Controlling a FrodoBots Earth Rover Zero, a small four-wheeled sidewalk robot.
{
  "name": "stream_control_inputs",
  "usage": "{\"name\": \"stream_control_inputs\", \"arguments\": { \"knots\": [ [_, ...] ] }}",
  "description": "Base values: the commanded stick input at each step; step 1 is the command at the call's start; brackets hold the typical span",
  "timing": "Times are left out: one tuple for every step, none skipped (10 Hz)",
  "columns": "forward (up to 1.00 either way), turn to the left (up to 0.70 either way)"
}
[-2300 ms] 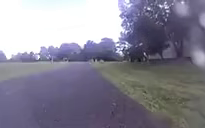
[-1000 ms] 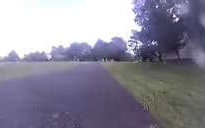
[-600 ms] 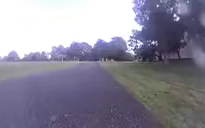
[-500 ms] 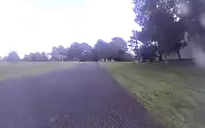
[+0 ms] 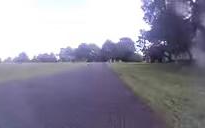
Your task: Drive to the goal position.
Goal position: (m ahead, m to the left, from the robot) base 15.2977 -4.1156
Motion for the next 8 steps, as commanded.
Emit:
{"name": "stream_control_inputs", "arguments": {
  "knots": [
    [1.0,0.4],
    [1.0,0.4],
    [1.0,0.26],
    [1.0,0.12],
    [1.0,0.0],
    [1.0,0.0],
    [1.0,0.0],
    [1.0,0.0]
  ]
}}
